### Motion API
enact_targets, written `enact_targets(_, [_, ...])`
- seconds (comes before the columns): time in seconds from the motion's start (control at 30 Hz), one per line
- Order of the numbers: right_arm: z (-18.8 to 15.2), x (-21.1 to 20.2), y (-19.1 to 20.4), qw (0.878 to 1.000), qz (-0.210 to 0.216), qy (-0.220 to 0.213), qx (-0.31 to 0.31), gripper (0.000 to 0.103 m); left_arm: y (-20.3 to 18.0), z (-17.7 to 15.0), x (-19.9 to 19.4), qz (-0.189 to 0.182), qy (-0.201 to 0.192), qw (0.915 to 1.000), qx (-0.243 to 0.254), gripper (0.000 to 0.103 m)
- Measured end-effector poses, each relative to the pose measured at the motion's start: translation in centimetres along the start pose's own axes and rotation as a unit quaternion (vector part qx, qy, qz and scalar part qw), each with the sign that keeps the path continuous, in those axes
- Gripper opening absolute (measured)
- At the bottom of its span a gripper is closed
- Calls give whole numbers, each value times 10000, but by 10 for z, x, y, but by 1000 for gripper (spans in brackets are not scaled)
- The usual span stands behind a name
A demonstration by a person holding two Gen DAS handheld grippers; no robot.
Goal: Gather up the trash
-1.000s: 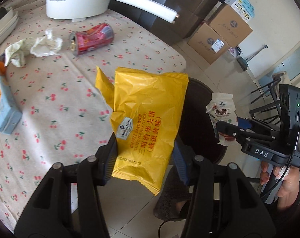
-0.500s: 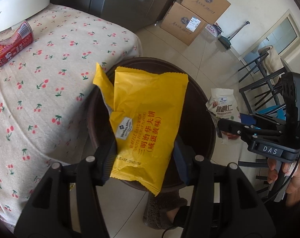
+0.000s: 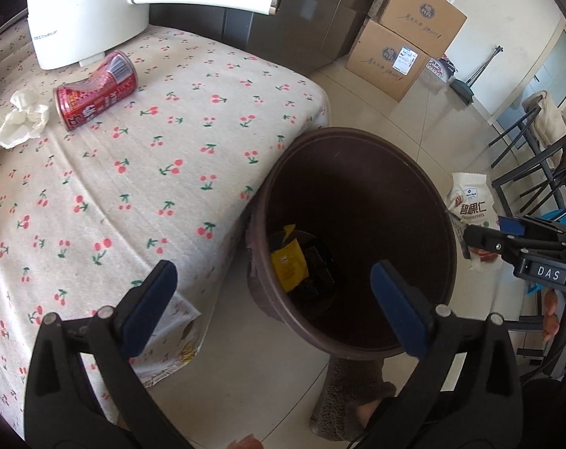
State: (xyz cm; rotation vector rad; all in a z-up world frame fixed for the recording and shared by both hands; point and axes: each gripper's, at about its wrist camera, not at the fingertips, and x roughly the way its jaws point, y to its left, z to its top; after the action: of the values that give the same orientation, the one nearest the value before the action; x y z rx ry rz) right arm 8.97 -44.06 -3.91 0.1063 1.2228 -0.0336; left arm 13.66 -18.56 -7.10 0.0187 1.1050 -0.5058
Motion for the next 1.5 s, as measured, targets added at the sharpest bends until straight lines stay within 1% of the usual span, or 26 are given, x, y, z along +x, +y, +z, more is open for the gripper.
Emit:
enact_targets(0.1, [1, -2, 4, 10000, -7, -21, -26, 48, 9, -2, -8, 93, -12, 10000, -32, 103])
enact_targets(0.13, [2, -3, 6, 10000, -19, -45, -31, 53, 13, -4, -11, 123, -23, 9999, -45, 103])
enact_targets(0.17, [3, -3, 9, 9999, -48, -88, -29, 59, 17, -5, -14, 155, -26, 9999, -59, 103])
enact_targets(0.2, [4, -4, 11, 9998, -107, -137, -26, 79, 20, -6, -17, 183, -27, 9998, -76, 103])
enact_targets(0.23, [5, -5, 13, 9997, -168, -176, -43, 94, 25, -7, -20, 208, -34, 9997, -99, 103])
enact_targets(0.27, [6, -5, 17, 9996, -206, -203, -74, 96, 29, -8, -24, 234, -46, 9996, -126, 103])
enact_targets(0.4, [10, -5, 29, 9997, -134, -161, -127, 97, 45, -12, -39, 343, -89, 9991, -235, 103])
enact_targets(0.57, [14, -4, 52, 9993, -169, -134, -318, 98, 68, -18, -58, 499, -120, 9979, -389, 103])
enact_targets(0.77, [20, -2, 82, 9984, -139, -144, -527, 100, 105, -28, -82, 748, -166, 9950, -635, 103])
enact_targets(0.97, [29, 0, 125, 9969, -42, -156, -765, 100, 149, -39, -107, 981, -262, 9895, -1029, 103])
enact_targets(1.13, [37, 2, 171, 9945, 129, -194, -1022, 100, 186, -53, -128, 1175, -344, 9828, -1380, 103])
enact_targets(1.2, [39, 4, 190, 9933, 191, -191, -1124, 101, 203, -59, -135, 1324, -371, 9779, -1574, 103])
enact_targets(1.27, [40, 8, 208, 9921, 251, -168, -1217, 101, 223, -65, -141, 1554, -369, 9693, -1869, 103])
enact_targets(1.33, [42, 11, 225, 9909, 309, -139, -1306, 101, 246, -69, -145, 1887, -346, 9554, -2243, 103])
enact_targets(1.37, [42, 13, 233, 9901, 332, -128, -1358, 101, 257, -70, -145, 1997, -332, 9480, -2455, 103])
enact_targets(1.43, [43, 16, 249, 9884, 352, -113, -1474, 101, 280, -71, -145, 2098, -309, 9325, -2923, 103])
enact_targets(1.5, [45, 21, 262, 9869, 368, -87, -1571, 101, 298, -70, -145, 2253, -372, 9177, -3251, 103])
